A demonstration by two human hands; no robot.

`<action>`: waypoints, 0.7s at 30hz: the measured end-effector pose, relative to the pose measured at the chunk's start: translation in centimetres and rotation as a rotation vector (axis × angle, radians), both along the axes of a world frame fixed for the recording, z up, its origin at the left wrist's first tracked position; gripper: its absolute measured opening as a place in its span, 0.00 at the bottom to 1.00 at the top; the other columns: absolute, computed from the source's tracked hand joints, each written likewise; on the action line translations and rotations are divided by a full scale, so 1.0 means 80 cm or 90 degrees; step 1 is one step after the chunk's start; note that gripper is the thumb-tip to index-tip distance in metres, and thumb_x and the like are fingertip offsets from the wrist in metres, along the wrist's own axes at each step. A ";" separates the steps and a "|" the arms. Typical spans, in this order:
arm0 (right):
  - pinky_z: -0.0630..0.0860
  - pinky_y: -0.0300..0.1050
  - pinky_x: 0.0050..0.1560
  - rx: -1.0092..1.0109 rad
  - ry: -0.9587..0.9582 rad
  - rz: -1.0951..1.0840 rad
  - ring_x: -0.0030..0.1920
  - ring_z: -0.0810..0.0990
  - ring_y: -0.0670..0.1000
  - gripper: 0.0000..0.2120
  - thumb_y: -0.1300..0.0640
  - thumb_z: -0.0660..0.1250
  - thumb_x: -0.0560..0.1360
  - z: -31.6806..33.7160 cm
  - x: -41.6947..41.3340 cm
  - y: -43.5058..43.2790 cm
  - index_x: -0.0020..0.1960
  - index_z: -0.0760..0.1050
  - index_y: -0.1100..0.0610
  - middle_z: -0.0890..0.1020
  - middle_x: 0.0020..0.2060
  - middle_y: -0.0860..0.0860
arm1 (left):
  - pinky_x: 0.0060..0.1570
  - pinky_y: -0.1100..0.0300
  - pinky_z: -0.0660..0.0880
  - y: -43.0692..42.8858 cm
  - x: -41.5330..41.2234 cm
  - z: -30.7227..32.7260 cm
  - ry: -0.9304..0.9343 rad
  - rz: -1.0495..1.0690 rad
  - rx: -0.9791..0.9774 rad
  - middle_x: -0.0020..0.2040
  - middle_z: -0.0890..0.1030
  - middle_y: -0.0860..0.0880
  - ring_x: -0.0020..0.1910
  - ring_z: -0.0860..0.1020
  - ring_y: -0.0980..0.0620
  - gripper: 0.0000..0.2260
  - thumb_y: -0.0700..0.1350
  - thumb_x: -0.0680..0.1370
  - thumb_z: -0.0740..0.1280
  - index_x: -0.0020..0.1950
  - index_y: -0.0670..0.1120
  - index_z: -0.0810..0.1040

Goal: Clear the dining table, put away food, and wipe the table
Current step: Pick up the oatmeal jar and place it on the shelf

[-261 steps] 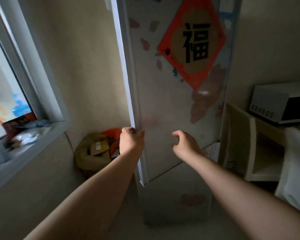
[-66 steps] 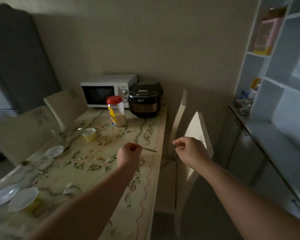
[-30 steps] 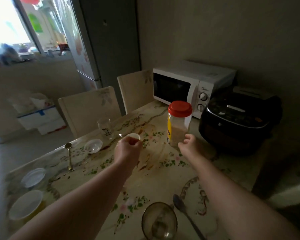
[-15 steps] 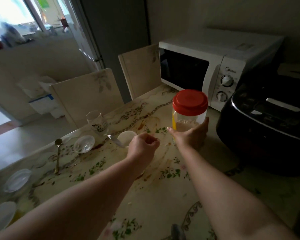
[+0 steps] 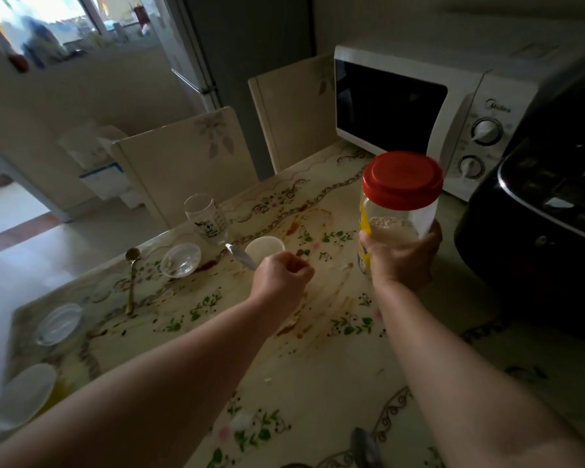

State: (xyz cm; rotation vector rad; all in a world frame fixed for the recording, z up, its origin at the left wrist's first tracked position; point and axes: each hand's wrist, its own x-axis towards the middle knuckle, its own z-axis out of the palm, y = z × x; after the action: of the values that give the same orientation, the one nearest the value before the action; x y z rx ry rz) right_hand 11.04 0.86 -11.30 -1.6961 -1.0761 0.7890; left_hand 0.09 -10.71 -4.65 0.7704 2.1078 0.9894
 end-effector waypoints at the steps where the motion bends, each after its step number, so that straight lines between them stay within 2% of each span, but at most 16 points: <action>1: 0.69 0.54 0.65 0.005 0.007 0.008 0.68 0.71 0.56 0.53 0.41 0.80 0.55 0.000 0.005 -0.003 0.74 0.58 0.50 0.69 0.70 0.52 | 0.43 0.63 0.75 -0.002 -0.001 -0.001 0.002 0.001 0.000 0.41 0.79 0.52 0.40 0.76 0.57 0.01 0.43 0.76 0.69 0.45 0.47 0.79; 6: 0.69 0.42 0.54 0.038 0.144 0.043 0.63 0.74 0.54 0.48 0.42 0.80 0.58 0.018 0.037 -0.031 0.71 0.63 0.51 0.74 0.64 0.51 | 0.36 0.66 0.72 -0.017 0.000 -0.002 -0.001 0.011 -0.005 0.41 0.78 0.51 0.37 0.75 0.57 0.01 0.42 0.76 0.69 0.45 0.47 0.79; 9: 0.78 0.47 0.51 0.042 0.239 0.093 0.53 0.80 0.50 0.46 0.37 0.77 0.49 0.037 0.060 -0.055 0.64 0.70 0.51 0.80 0.53 0.46 | 0.34 0.67 0.71 -0.030 0.006 0.006 -0.001 0.004 0.000 0.42 0.78 0.50 0.36 0.74 0.57 0.02 0.43 0.77 0.68 0.48 0.46 0.79; 11: 0.81 0.45 0.46 0.030 0.317 0.169 0.48 0.83 0.45 0.43 0.43 0.79 0.48 0.047 0.078 -0.071 0.61 0.73 0.52 0.82 0.50 0.46 | 0.36 0.63 0.75 -0.042 0.010 0.014 0.001 0.001 0.009 0.44 0.80 0.48 0.37 0.75 0.55 0.03 0.44 0.76 0.69 0.49 0.46 0.79; 13: 0.81 0.43 0.45 -0.005 0.391 0.283 0.47 0.84 0.43 0.37 0.48 0.80 0.52 0.058 0.097 -0.091 0.59 0.74 0.52 0.83 0.49 0.48 | 0.45 0.56 0.78 -0.057 0.012 0.022 0.015 0.001 0.026 0.49 0.80 0.47 0.43 0.77 0.51 0.08 0.48 0.76 0.69 0.52 0.47 0.78; 15: 0.79 0.53 0.53 -0.056 0.436 0.390 0.54 0.83 0.52 0.31 0.48 0.77 0.58 0.068 0.115 -0.118 0.60 0.75 0.51 0.84 0.52 0.53 | 0.49 0.53 0.77 -0.081 0.016 0.036 -0.012 -0.011 0.045 0.55 0.80 0.47 0.50 0.78 0.48 0.16 0.51 0.75 0.70 0.60 0.47 0.75; 17: 0.74 0.62 0.59 -0.092 0.477 0.432 0.57 0.81 0.59 0.28 0.48 0.75 0.61 0.075 0.125 -0.149 0.60 0.74 0.51 0.84 0.53 0.55 | 0.45 0.56 0.74 -0.111 0.020 0.052 -0.073 -0.047 0.054 0.60 0.78 0.48 0.53 0.77 0.49 0.22 0.54 0.75 0.68 0.66 0.46 0.72; 19: 0.70 0.65 0.62 -0.130 0.483 0.431 0.60 0.77 0.67 0.35 0.43 0.78 0.58 0.083 0.127 -0.179 0.62 0.73 0.52 0.80 0.58 0.61 | 0.44 0.57 0.71 -0.142 0.022 0.065 -0.124 -0.082 0.057 0.63 0.76 0.47 0.52 0.75 0.51 0.23 0.57 0.77 0.65 0.68 0.47 0.70; 21: 0.68 0.69 0.62 -0.135 0.485 0.445 0.60 0.76 0.68 0.43 0.39 0.79 0.54 0.095 0.128 -0.213 0.64 0.72 0.53 0.78 0.60 0.63 | 0.51 0.52 0.72 -0.177 0.022 0.074 -0.162 -0.126 0.054 0.65 0.76 0.46 0.56 0.75 0.51 0.24 0.59 0.77 0.61 0.69 0.49 0.70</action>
State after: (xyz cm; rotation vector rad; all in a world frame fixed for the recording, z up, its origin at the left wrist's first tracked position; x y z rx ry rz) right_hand 21.29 -16.17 -3.68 -0.9713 -1.0334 1.8615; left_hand 1.86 -24.84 1.29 0.8300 1.7479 1.0160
